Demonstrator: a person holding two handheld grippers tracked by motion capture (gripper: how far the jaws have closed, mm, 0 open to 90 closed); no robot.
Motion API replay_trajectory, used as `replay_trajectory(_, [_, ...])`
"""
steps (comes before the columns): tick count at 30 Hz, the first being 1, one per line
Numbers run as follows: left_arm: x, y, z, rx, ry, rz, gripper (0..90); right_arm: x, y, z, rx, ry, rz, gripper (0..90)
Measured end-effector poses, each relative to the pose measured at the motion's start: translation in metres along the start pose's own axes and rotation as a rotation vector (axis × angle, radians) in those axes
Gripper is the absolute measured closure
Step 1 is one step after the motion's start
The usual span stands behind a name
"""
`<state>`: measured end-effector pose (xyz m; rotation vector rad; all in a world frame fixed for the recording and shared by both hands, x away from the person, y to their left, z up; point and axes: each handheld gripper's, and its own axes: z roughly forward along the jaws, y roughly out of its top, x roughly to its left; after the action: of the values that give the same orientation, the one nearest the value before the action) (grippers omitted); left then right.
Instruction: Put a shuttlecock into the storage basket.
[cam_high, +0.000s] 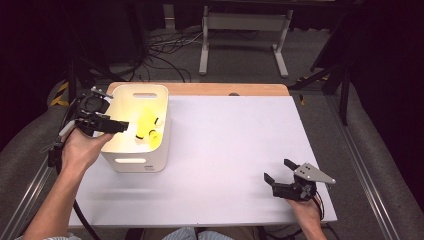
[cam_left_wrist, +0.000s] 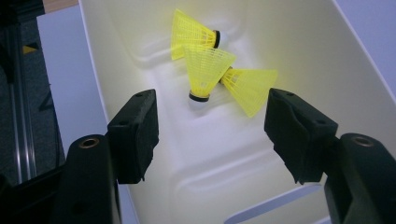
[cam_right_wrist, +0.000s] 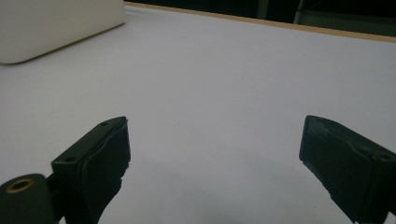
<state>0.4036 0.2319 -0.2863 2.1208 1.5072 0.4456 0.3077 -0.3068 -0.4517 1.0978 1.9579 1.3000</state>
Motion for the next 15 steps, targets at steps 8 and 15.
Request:
replay_trajectory(8, [0.007, -0.007, -0.002, -0.004, 0.000, -0.021, 36.2, 0.000, 0.000, 0.000, 0.000, 0.001, -0.002, 9.1])
replay_trajectory(15, [0.012, -0.010, -0.003, -0.008, 0.008, -0.029, 36.2, 0.000, 0.000, 0.000, -0.001, 0.002, -0.002, 9.1])
